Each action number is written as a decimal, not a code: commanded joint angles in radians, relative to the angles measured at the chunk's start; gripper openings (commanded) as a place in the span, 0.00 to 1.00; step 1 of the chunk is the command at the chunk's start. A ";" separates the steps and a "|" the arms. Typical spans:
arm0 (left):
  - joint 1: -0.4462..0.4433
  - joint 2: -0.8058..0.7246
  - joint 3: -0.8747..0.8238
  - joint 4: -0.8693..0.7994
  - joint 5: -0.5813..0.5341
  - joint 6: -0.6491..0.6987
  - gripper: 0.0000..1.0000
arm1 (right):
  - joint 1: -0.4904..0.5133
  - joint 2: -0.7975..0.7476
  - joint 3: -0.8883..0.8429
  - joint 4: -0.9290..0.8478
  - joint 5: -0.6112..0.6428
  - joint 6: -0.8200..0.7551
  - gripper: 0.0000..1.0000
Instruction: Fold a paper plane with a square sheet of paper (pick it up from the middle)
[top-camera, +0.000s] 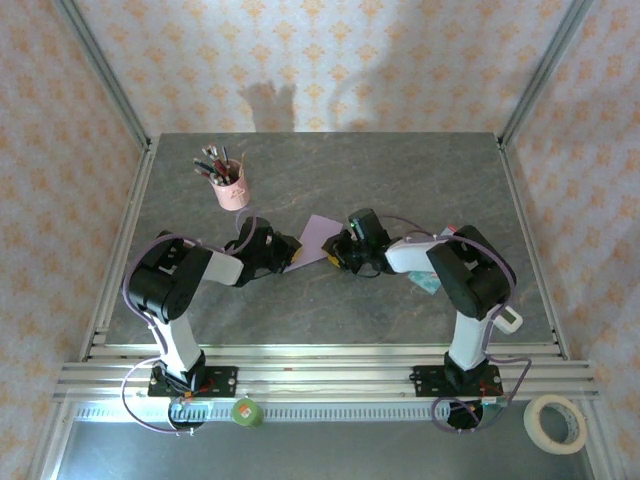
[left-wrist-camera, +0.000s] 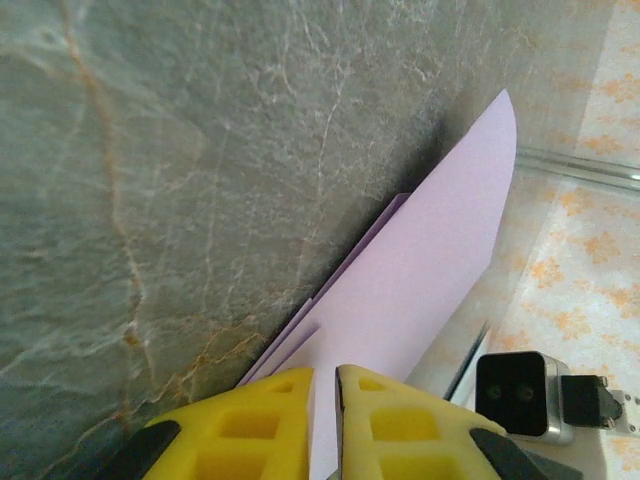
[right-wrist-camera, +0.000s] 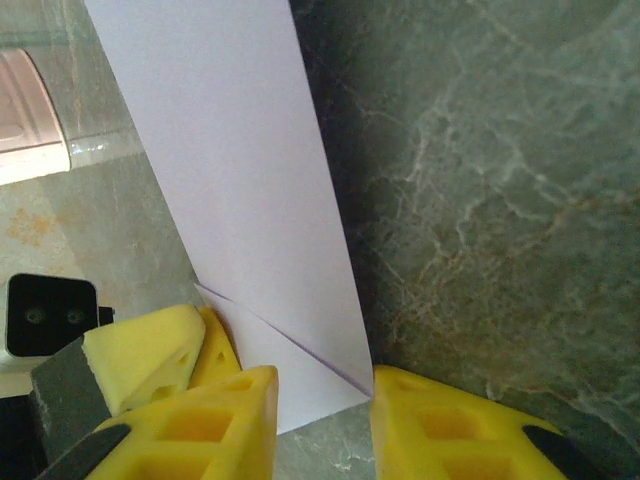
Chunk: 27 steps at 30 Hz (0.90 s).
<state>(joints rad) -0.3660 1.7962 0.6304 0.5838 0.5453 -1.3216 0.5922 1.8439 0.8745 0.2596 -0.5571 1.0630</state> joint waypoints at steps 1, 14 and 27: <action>0.004 0.037 -0.034 -0.015 0.034 -0.053 0.19 | 0.008 0.018 0.033 -0.063 0.058 -0.014 0.29; 0.006 0.021 -0.002 -0.072 0.035 -0.004 0.19 | 0.010 0.017 0.041 0.020 0.017 -0.005 0.14; -0.013 -0.164 0.132 -0.325 -0.050 0.446 0.36 | -0.002 -0.079 0.007 0.006 0.108 0.017 0.01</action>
<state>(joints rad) -0.3668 1.6966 0.7177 0.3641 0.5457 -1.0641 0.5945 1.8244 0.8967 0.2687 -0.5072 1.0668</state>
